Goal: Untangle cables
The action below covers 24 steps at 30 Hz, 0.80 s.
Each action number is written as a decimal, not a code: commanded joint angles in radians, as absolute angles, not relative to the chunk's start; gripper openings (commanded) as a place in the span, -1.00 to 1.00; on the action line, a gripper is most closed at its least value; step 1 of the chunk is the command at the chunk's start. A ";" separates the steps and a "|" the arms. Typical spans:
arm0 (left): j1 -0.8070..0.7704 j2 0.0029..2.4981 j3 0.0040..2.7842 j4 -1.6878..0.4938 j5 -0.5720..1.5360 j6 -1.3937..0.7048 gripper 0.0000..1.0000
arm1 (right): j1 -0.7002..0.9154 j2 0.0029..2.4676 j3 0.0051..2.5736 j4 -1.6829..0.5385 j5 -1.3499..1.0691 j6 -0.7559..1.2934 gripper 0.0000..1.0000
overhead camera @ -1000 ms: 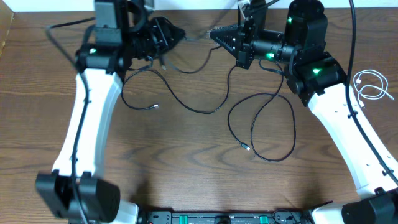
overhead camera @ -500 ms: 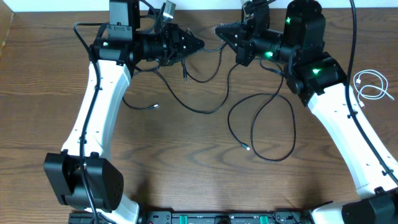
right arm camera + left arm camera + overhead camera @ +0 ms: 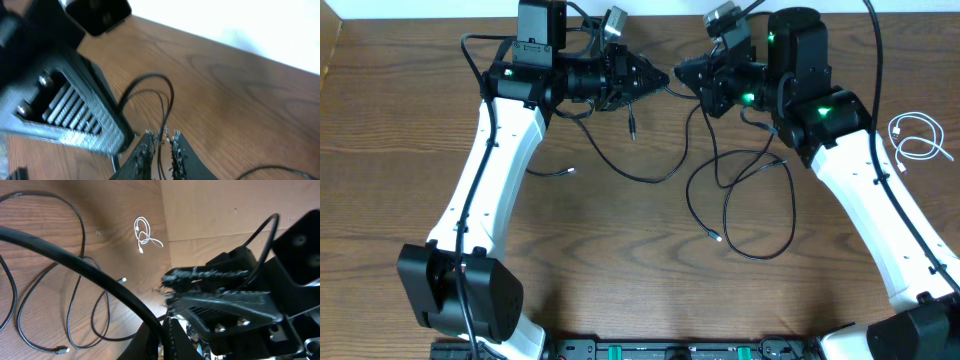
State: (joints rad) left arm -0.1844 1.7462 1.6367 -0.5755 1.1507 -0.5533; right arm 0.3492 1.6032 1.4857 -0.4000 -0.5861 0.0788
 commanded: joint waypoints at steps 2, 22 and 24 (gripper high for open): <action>-0.180 1.738 1.642 -0.563 1.178 -0.551 -0.85 | 0.347 1.608 1.495 -0.434 -0.625 -0.008 -0.81; -0.180 1.738 1.642 -0.560 1.171 -0.598 -0.85 | 0.318 1.608 1.488 -0.518 -0.845 -0.025 -0.34; -0.180 1.738 1.642 -0.559 1.180 -0.607 -0.85 | 0.318 1.610 1.488 -0.517 -0.845 -0.025 -0.34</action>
State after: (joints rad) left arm -0.1844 1.7462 1.6367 -0.5648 1.1500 -0.5797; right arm 0.3199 1.6035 1.4857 -0.5140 -0.8200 -0.0128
